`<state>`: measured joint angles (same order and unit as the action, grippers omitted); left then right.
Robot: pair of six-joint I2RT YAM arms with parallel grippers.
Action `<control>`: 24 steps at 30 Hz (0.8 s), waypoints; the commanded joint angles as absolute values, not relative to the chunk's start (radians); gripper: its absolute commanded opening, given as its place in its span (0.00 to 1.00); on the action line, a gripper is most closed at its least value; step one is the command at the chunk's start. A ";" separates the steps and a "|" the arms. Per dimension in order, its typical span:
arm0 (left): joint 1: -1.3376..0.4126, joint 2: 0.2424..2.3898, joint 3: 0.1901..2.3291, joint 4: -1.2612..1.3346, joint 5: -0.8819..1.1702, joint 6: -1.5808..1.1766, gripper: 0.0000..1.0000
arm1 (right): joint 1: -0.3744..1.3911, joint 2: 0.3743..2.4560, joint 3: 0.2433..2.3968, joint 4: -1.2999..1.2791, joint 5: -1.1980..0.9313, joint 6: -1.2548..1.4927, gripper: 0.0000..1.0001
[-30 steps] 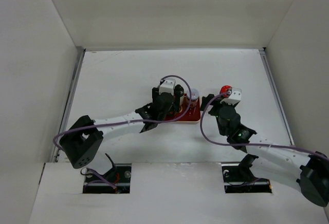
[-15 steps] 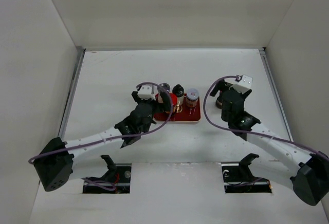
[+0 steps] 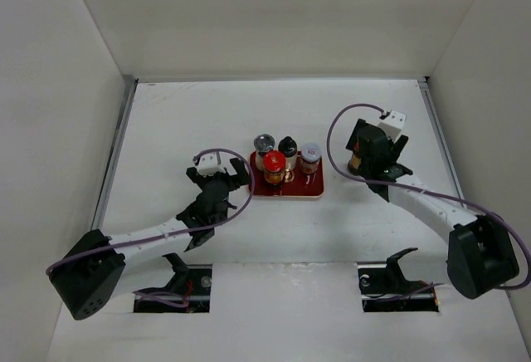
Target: Organize the condiment bottles
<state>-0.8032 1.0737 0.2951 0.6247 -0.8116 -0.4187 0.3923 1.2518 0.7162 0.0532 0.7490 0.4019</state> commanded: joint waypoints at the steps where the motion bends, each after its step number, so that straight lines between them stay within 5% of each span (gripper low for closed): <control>1: -0.809 1.089 0.273 0.774 -0.845 -0.445 0.98 | 0.389 1.313 0.758 0.025 0.667 0.402 1.00; 24: -0.785 1.147 0.255 0.854 -0.811 -0.457 0.98 | 0.369 1.216 0.664 0.057 0.624 0.439 1.00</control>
<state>-0.7856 1.1538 0.2451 0.7975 -0.8181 -0.4423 0.3851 1.1900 0.6350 0.0566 0.6552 0.4267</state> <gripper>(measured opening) 0.982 0.998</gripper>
